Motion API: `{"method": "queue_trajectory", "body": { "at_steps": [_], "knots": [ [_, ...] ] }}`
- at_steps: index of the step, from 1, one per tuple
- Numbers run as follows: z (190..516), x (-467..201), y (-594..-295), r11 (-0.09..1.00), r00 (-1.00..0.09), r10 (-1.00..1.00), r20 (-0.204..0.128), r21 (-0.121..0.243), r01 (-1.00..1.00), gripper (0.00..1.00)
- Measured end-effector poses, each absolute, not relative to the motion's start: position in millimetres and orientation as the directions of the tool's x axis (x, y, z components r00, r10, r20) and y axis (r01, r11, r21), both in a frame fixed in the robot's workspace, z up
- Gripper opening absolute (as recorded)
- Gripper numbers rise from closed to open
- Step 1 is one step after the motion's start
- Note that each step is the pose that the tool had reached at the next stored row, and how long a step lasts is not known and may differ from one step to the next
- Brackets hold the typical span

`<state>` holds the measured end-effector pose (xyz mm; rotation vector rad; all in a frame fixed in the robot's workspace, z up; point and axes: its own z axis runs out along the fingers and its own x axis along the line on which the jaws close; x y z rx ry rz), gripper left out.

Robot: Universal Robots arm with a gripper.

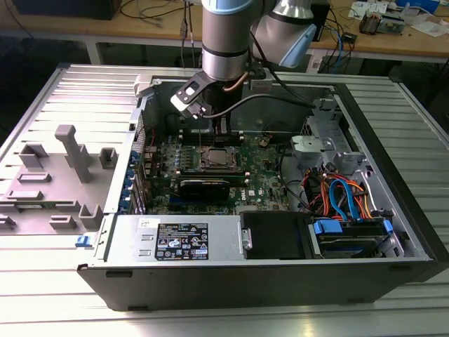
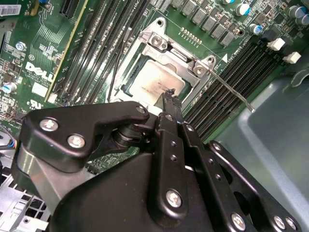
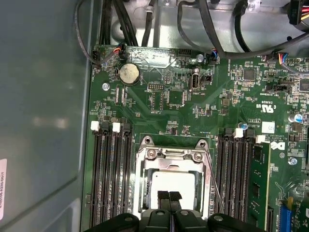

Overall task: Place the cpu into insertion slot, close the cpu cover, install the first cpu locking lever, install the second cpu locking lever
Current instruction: 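Close the cpu cover, then install the first cpu locking lever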

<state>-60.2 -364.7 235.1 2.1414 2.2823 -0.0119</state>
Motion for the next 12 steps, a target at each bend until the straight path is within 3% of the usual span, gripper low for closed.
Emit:
{"method": "queue_trajectory", "body": {
  "at_steps": [12],
  "knots": [
    [238.7,-61.0,-364.8,0.064,-0.063,0.998,-0.014,0.002,0.998,0.11]
  ]
}}
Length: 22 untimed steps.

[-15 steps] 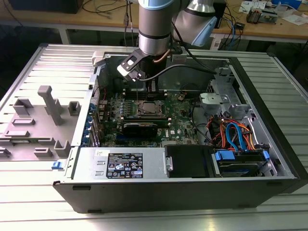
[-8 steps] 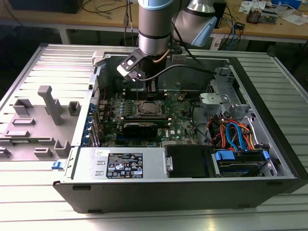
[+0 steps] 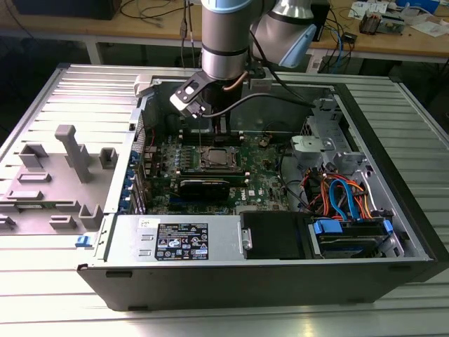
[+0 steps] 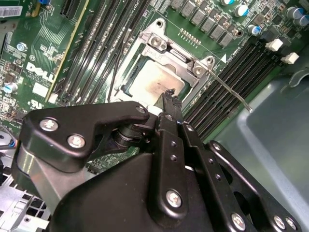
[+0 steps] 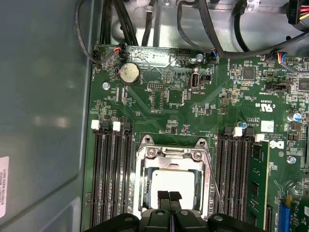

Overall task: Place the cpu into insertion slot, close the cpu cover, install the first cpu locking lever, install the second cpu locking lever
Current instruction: 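Install the first cpu locking lever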

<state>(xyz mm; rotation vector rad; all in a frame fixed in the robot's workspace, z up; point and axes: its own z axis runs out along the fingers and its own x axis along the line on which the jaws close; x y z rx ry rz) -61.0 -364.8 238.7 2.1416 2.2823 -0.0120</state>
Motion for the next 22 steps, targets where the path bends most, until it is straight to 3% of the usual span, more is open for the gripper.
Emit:
{"method": "queue_trajectory", "body": {
  "at_steps": [22],
  "knots": [
    [255,-61,-365,0.064,-0.064,0.998,-0.014,0.002,0.998,0.11]
  ]
}}
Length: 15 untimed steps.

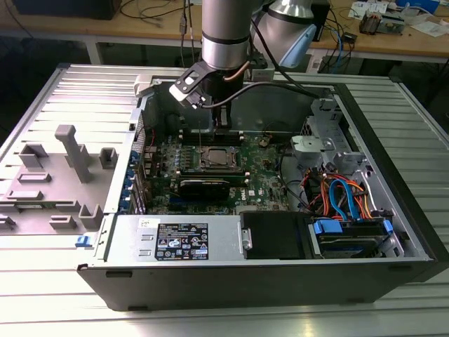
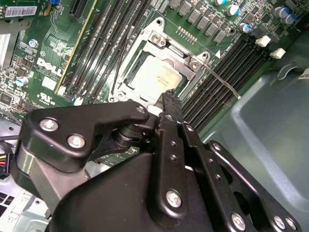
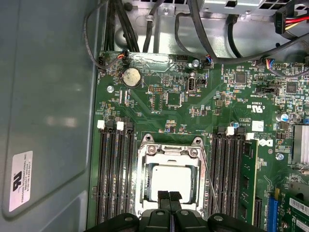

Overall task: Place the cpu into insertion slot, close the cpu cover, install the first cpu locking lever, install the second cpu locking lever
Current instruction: 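Install the first cpu locking lever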

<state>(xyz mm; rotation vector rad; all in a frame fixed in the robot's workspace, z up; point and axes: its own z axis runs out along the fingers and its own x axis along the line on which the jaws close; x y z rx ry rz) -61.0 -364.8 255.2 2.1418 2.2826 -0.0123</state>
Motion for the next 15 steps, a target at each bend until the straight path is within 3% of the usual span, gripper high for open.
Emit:
{"method": "queue_trajectory", "body": {
  "at_steps": [15],
  "knots": [
    [267,-61,-365,0.064,-0.064,0.998,-0.013,0.002,0.998,0.11]
  ]
}}
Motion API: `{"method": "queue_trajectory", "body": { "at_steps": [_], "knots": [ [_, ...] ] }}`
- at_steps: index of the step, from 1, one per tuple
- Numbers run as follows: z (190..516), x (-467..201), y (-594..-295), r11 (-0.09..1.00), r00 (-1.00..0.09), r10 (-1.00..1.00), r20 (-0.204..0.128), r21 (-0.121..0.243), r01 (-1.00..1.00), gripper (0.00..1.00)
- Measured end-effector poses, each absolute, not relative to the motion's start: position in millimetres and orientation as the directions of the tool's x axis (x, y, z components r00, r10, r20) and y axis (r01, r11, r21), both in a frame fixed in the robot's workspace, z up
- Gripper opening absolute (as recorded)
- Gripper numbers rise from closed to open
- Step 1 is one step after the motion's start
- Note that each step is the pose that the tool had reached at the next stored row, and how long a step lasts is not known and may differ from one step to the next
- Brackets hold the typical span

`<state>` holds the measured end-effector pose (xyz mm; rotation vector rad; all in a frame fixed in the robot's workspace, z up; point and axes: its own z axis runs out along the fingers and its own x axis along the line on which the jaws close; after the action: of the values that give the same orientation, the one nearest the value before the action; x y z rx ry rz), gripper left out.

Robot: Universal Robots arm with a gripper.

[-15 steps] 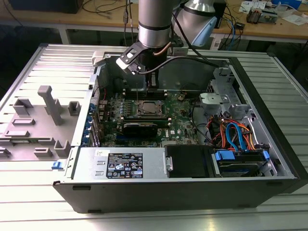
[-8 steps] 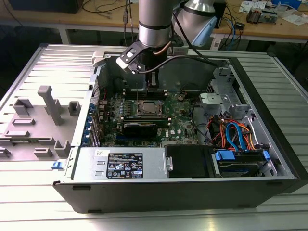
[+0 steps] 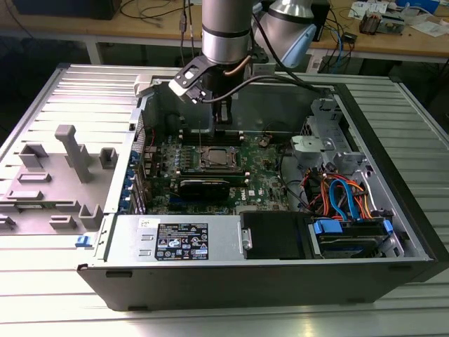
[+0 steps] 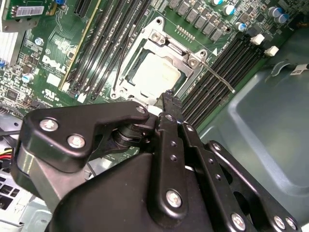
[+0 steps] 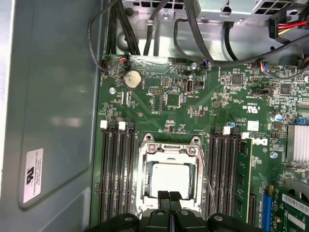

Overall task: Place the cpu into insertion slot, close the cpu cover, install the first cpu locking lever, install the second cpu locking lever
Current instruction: 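Install the first cpu locking lever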

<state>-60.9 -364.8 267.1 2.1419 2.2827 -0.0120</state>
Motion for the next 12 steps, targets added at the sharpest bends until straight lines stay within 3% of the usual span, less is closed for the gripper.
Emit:
{"method": "queue_trajectory", "body": {
  "at_steps": [12],
  "knots": [
    [284,-61,-365,0.064,-0.064,0.998,-0.013,0.002,0.998,0.11]
  ]
}}
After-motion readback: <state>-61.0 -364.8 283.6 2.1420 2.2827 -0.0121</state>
